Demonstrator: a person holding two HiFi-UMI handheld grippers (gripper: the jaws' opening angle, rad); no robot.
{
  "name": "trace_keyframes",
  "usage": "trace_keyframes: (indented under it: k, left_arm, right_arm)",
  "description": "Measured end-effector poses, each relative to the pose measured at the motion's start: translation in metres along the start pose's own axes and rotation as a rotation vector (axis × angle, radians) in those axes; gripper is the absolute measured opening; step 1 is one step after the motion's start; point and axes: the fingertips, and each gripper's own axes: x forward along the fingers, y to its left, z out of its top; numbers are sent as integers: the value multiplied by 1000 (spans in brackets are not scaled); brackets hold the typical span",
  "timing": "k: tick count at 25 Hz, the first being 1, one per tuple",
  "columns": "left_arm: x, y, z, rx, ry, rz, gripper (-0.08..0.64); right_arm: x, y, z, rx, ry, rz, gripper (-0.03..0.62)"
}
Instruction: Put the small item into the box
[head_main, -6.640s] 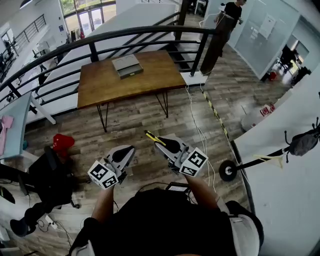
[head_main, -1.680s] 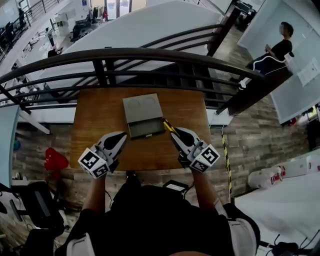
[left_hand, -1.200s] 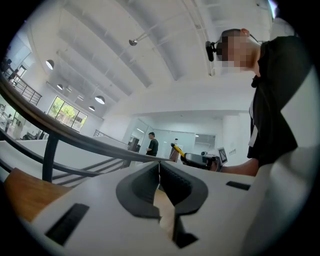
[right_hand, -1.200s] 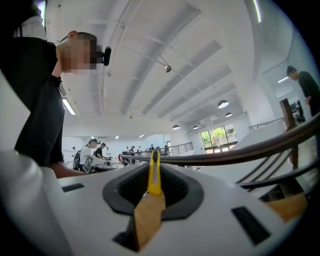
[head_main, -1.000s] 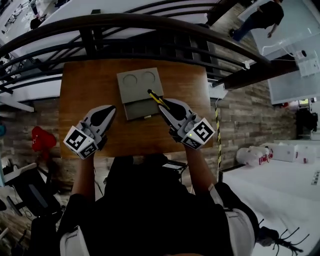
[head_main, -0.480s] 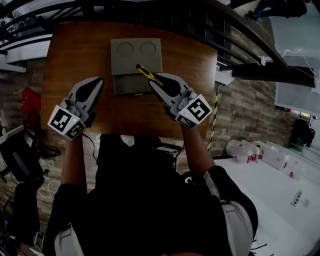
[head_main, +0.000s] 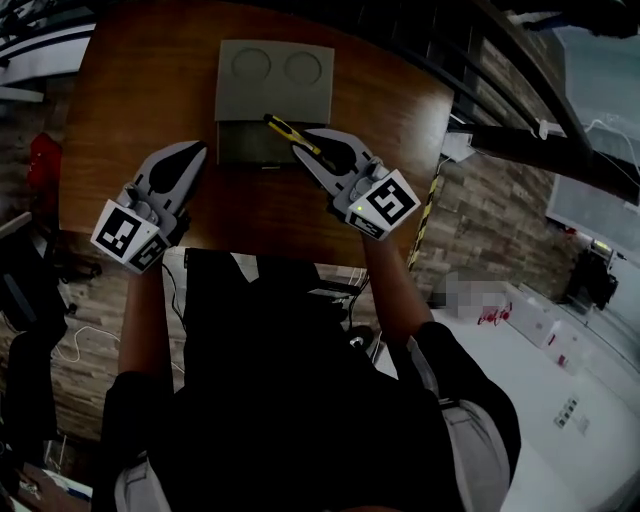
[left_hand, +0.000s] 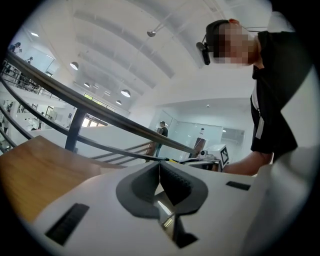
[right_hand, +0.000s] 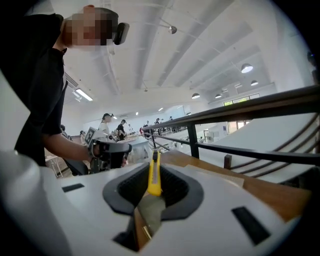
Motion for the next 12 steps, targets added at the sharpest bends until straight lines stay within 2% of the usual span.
trace_keyframes:
  k: [6,12]
  left_arm:
    - [5,5,-28,-36,7,13,15]
    - [10,8,-49,-69,24,16,15]
  right_arm:
    - [8,-9,-32,-14,62,14,72]
    - [17,-10,-64,-85,160,15,72]
